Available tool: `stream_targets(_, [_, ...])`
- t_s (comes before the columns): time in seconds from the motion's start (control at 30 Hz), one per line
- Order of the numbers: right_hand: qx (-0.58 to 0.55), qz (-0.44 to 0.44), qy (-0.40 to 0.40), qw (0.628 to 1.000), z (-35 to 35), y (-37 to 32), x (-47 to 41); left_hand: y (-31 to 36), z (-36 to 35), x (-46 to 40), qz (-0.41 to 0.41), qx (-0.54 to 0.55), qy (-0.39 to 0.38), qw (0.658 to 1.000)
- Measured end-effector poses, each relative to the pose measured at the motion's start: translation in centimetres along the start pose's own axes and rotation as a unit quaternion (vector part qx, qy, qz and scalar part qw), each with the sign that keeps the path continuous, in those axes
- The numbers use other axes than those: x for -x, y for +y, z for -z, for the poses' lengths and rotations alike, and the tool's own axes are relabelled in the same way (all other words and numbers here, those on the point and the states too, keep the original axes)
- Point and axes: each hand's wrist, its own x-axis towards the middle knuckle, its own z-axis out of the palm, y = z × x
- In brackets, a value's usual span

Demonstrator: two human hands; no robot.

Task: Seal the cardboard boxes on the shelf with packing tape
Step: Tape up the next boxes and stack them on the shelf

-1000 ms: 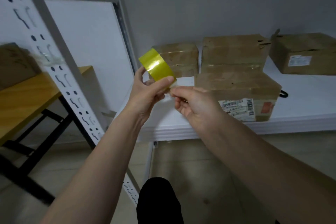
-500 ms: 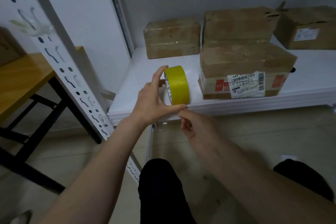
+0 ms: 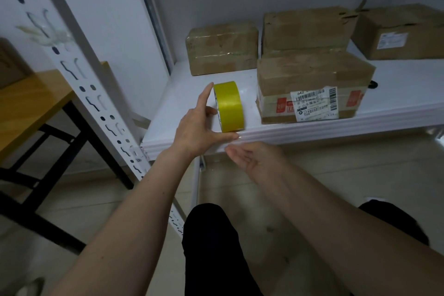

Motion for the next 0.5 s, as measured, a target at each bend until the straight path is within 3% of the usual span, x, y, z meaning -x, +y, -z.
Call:
stream_targets(0.13, [0.014,-0.034,0.009,0.999,1.2,0.4,0.9,0.0,-0.5,0.3,-0.014,-0.119,0.001,0.993])
stream_targets(0.27, [0.057,-0.019,0.016,0.998,1.0,-1.9,1.5,-0.1,0.3,0.0,0.018,-0.083,-0.033,0.996])
stream_targets(0.33, [0.089,0.014,0.029,0.996,0.8,-3.6,2.1,0.2,1.8,-0.3,0.039,-0.104,-0.102,0.989])
stream_targets(0.43, [0.132,0.098,0.055,0.985,0.8,-5.8,3.7,3.0,6.1,0.7,0.135,-0.12,-0.202,0.963])
stream_targets(0.5, [0.148,0.189,0.069,0.968,0.8,-7.0,5.2,4.9,8.6,0.9,0.135,-0.082,-0.142,0.977])
